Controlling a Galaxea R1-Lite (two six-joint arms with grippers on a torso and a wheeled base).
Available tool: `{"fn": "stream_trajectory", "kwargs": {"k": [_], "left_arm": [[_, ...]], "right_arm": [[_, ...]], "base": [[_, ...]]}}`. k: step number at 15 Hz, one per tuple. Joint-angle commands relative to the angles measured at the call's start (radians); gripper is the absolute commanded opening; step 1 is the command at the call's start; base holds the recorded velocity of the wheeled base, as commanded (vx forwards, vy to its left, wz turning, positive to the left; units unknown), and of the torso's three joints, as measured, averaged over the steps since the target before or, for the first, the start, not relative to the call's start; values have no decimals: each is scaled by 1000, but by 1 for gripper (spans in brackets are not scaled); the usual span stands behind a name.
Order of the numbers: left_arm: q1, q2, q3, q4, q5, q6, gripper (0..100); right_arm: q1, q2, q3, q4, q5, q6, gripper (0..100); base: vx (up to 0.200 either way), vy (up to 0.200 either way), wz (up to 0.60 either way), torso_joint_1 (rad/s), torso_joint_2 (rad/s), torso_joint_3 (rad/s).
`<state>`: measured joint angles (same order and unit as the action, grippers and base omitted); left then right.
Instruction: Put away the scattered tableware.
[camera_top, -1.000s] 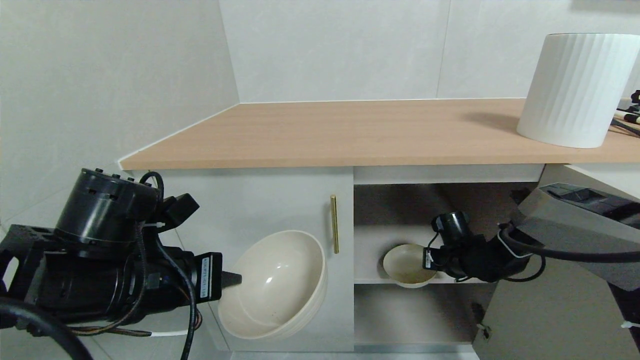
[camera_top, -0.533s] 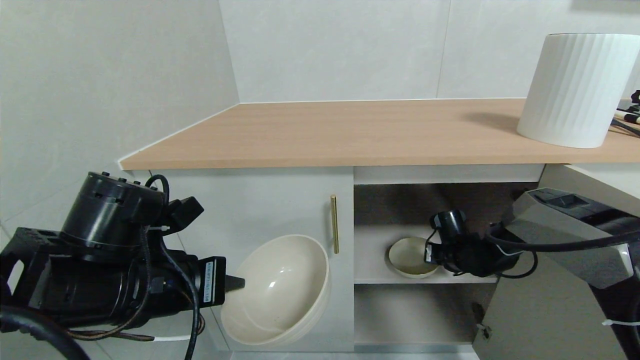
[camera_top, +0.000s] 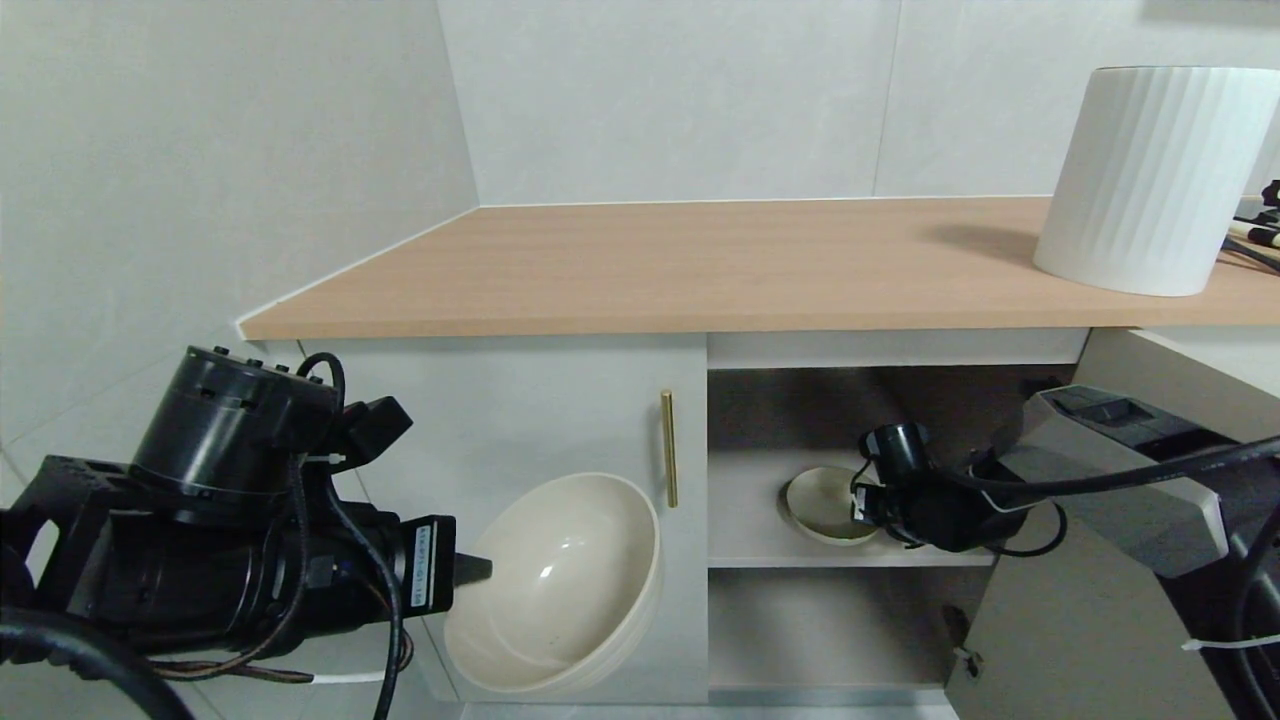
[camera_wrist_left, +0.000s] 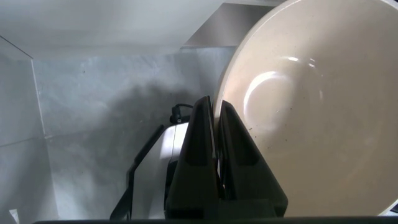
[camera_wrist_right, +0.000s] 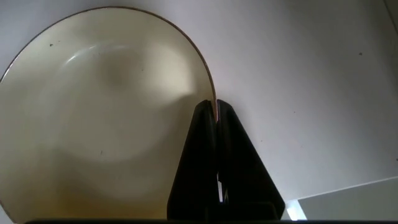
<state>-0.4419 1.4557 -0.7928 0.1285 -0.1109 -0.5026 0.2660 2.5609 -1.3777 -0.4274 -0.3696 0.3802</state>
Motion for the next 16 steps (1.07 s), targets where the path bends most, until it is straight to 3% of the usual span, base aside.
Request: {"fn": "stream_trajectory", "kwargs": {"k": [1,4,5,8,11,16], "left_arm": [[0,2,0,-1,0,-1,0],[0,3,0,0,0,-1,0],[0,3,0,0,0,-1,0],[0,5,0,0,0,-1,0],[0,21,-3,-1,-3,-2,0],[-37,172,-92,-3,5,-7,0]], "right_arm": [[-1,-1,-1,-1,0,2,0],[1,-10,6,3,0,2,0],[1,-11,6,3,0,3,100],[1,-13,9,3,0,6,100],[9,-106,104,-4,9,16,100],[150,-383,287,45,84,5,100]], "base": [[0,0,0,0,0,0],[0,0,0,0,0,0],[0,0,0,0,0,0],[0,0,0,0,0,0],[0,0,0,0,0,0],[0,0,0,0,0,0]]}}
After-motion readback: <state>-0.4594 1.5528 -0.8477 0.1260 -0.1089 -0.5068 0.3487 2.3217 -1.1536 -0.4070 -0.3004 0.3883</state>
